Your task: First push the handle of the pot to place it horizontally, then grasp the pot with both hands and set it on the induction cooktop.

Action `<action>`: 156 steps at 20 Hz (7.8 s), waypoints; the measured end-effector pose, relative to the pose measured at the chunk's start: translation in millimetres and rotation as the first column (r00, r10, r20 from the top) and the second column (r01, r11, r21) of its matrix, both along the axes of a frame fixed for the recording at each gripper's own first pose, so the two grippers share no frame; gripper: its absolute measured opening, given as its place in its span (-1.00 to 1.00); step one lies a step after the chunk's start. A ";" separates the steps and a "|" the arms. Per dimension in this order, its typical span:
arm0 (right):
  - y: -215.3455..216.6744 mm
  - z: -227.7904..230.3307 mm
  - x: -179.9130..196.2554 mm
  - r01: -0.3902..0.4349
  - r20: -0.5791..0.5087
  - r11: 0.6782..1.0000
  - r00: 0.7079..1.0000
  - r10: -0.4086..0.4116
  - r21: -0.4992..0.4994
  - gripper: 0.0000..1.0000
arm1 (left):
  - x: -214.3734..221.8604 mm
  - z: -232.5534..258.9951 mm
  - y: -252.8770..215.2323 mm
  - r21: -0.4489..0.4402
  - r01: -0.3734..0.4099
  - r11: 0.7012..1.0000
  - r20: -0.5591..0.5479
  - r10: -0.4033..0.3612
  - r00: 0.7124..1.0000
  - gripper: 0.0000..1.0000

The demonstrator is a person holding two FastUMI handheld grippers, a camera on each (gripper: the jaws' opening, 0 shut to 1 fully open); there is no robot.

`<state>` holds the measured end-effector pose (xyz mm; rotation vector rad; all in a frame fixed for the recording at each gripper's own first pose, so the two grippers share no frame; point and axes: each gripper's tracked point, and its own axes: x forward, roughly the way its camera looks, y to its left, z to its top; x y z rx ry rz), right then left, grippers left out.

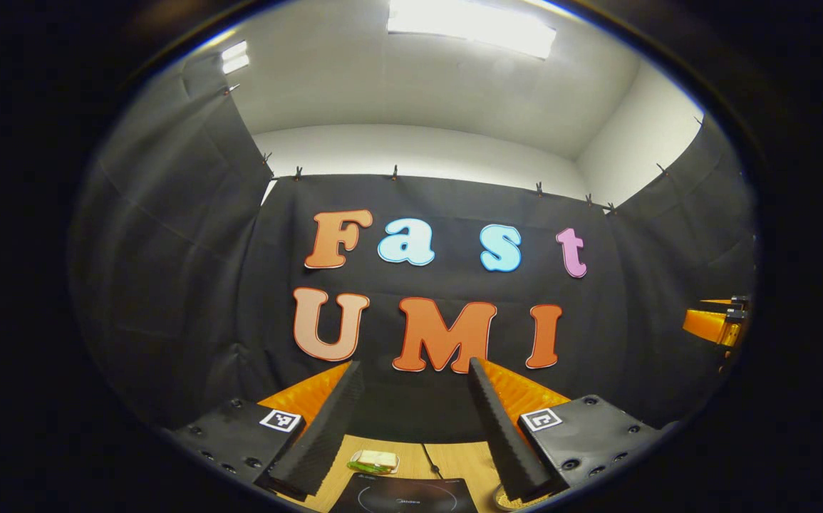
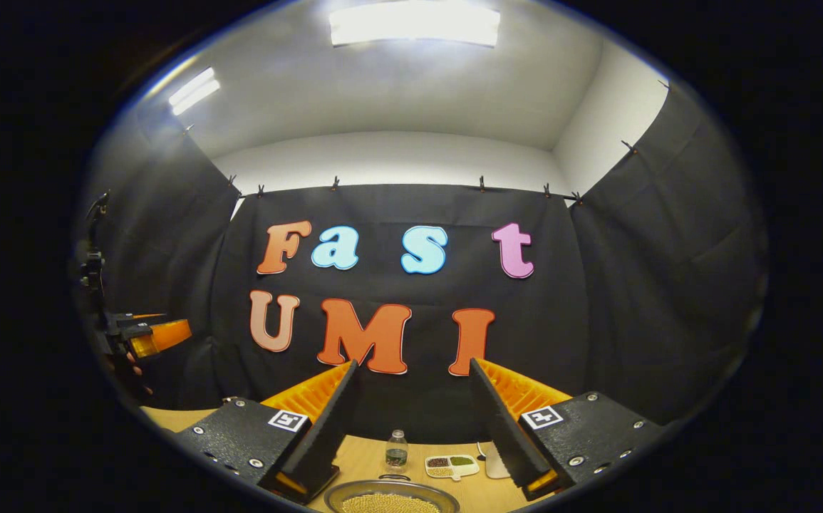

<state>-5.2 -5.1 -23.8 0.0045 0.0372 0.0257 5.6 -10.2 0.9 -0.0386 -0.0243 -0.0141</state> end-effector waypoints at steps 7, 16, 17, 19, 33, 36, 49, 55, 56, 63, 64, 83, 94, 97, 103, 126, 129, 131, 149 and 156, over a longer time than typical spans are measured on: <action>-6.8 -13.4 -5.5 -0.011 -0.029 1.000 1.000 0.012 0.021 0.87 | -0.8 -2.7 -12.0 -0.004 0.004 1.000 -0.013 -0.004 1.000 0.93; -1.6 -68.9 -18.4 -0.047 -0.166 0.997 0.985 0.057 0.059 0.87 | -0.9 -10.7 -17.1 0.012 0.004 1.000 -0.019 -0.004 1.000 0.93; 4.3 -77.1 -21.5 -0.068 -0.193 0.995 0.978 0.081 0.074 0.87 | -2.3 -9.8 -17.9 0.013 0.005 1.000 -0.014 -0.005 1.000 0.93; 10.7 -94.0 -26.6 -0.093 -0.242 0.991 0.964 0.113 0.092 0.87 | -1.3 -11.6 -17.6 0.017 0.005 1.000 -0.015 -0.005 1.000 0.93; 65.8 -244.6 -83.6 -0.192 -0.617 0.959 0.735 0.282 0.210 -0.06 | 3.1 -33.7 1.5 0.025 -0.033 0.999 -0.033 0.034 0.999 0.92; 62.8 -273.1 -93.9 -0.169 -0.693 0.963 0.668 0.269 0.211 -0.43 | 6.5 -41.4 5.6 0.021 -0.036 0.999 -0.048 0.037 0.998 0.93; 100.3 -371.9 -169.1 -0.081 -0.881 0.922 0.273 0.386 0.379 -1.00 | 13.4 -77.3 42.1 0.009 -0.080 0.997 -0.111 0.081 0.991 0.93; 111.6 -392.1 -176.2 -0.052 -0.908 0.922 0.165 0.386 0.383 -1.00 | 14.8 -87.7 50.6 0.001 -0.085 0.996 -0.124 0.084 0.989 0.93; 111.8 -396.7 -179.6 -0.052 -0.913 0.925 0.146 0.381 0.377 -1.00 | 14.9 -89.3 51.3 -0.005 -0.082 0.997 -0.129 0.080 0.988 0.93; 111.5 -410.2 -189.7 -0.032 -0.922 0.925 0.073 0.380 0.378 -0.99 | 22.6 -94.2 49.2 0.003 -0.078 0.997 -0.137 0.078 0.988 0.93; 111.5 -411.2 -190.1 -0.028 -0.921 0.923 0.072 0.384 0.383 -0.99 | 24.5 -95.3 45.5 0.002 -0.070 0.998 -0.139 0.070 0.988 0.93; 24.5 -431.8 -176.6 0.042 -0.970 0.974 0.111 0.216 0.221 -1.00 | 55.8 -127.1 -3.7 0.005 0.010 1.000 -0.205 -0.009 0.979 0.92; -46.5 -445.5 -149.5 0.145 -0.975 0.988 0.219 0.024 0.057 -1.00 | 55.0 -129.4 -16.5 0.027 0.038 0.999 -0.201 -0.031 0.979 0.93; -62.8 -444.1 -139.0 0.187 -0.977 0.981 0.214 0.014 0.055 -1.00 | 51.7 -139.0 -14.9 0.043 0.034 0.999 -0.211 -0.024 0.977 0.93; -83.1 -448.8 -118.2 0.246 -0.974 0.968 0.227 -0.021 0.037 -1.00 | 49.4 -161.6 -3.9 0.025 0.014 1.000 -0.264 -0.007 0.965 0.92; -123.7 -473.0 -19.8 0.327 -0.939 0.944 0.315 -0.140 -0.031 -1.00 | 56.2 -227.8 -23.8 0.006 0.086 0.996 -0.383 -0.077 0.921 0.93; -124.1 -476.3 -12.8 0.329 -0.939 0.944 0.319 -0.128 -0.017 -1.00 | 60.1 -232.8 -25.7 -0.004 0.085 0.996 -0.391 -0.080 0.917 0.93; -124.3 -478.1 -7.1 0.332 -0.938 0.943 0.324 -0.126 -0.012 -1.00 | 60.6 -237.4 -27.1 -0.010 0.084 0.996 -0.399 -0.081 0.913 0.93; -114.3 -464.0 23.6 0.290 -0.909 0.955 0.411 -0.063 0.065 -0.07 | 21.1 -401.3 -183.1 -0.237 0.256 0.937 -0.787 -0.340 0.515 0.95; -117.7 -480.3 32.7 0.202 -0.901 0.979 0.421 -0.103 -0.017 0.65 | 26.1 -452.5 -206.9 -0.235 0.208 0.949 -0.847 -0.305 0.436 0.96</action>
